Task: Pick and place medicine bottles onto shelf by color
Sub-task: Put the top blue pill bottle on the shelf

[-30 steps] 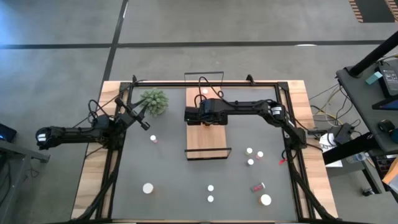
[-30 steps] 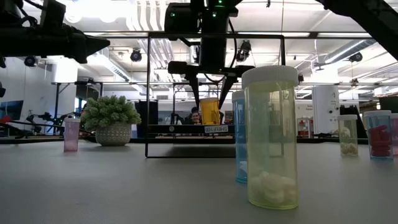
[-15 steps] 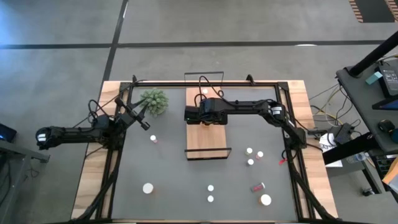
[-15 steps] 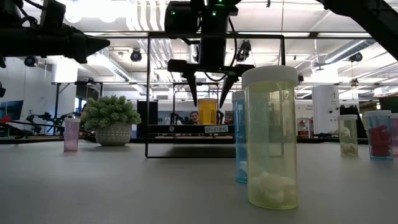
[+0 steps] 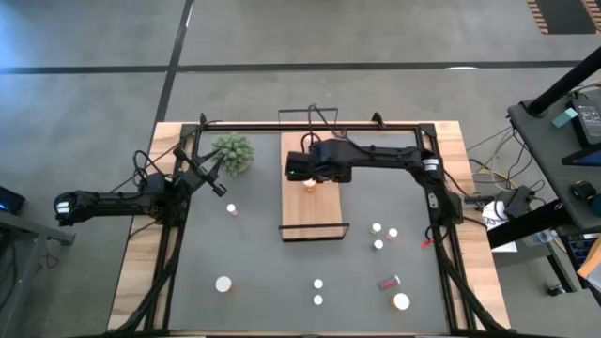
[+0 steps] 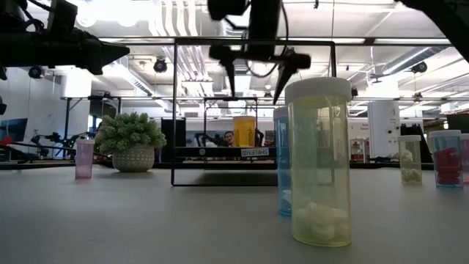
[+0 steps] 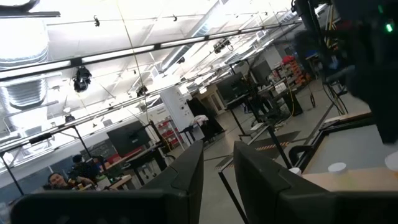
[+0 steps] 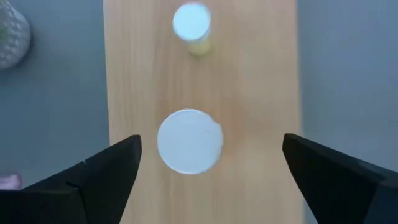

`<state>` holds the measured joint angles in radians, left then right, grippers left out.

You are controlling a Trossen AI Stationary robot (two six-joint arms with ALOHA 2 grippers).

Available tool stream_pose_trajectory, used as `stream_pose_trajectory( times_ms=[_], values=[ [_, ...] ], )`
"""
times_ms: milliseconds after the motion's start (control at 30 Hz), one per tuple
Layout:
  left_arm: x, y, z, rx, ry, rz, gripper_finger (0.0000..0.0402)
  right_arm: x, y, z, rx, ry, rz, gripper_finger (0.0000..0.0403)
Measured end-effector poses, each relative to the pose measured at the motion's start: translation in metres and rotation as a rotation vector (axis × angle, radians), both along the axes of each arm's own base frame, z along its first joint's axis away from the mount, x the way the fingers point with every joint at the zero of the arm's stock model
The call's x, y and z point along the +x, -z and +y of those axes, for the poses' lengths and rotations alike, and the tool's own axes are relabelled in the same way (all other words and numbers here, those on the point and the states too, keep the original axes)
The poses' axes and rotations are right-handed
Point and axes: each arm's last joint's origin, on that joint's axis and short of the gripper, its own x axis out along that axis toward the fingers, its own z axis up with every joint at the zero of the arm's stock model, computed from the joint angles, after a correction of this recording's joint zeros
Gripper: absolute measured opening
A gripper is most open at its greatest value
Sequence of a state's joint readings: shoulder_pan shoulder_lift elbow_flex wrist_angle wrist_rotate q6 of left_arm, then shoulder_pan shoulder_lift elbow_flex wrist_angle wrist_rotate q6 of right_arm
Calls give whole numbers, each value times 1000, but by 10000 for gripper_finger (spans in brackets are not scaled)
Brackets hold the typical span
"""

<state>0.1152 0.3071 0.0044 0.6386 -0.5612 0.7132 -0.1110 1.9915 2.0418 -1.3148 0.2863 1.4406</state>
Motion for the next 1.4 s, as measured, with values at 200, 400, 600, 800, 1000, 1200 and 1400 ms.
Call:
stream_pose_trajectory(
  times_ms=[200, 400, 600, 800, 1000, 1200, 1400],
  values=[
    [0, 0, 0, 0, 0, 0, 72, -29, -33, 20, 15, 68, 11, 382],
    [0, 0, 0, 0, 0, 0, 72, -49, -42, 53, -18, 210, 30, 382],
    [0, 0, 0, 0, 0, -1, 72, -84, -25, 86, -38, 346, 50, 382],
    [0, 0, 0, 0, 0, 0, 72, -122, -7, 119, 73, 517, 51, 382],
    [0, 0, 0, 0, 0, 1, 72, -142, 11, 143, 198, 600, 80, 382],
    [0, 0, 0, 0, 0, 0, 72, -153, 35, 156, 175, 563, 129, 382],
    [0, 0, 0, 0, 0, 0, 72, -168, 55, 164, 185, 468, 117, 382]
  ],
)
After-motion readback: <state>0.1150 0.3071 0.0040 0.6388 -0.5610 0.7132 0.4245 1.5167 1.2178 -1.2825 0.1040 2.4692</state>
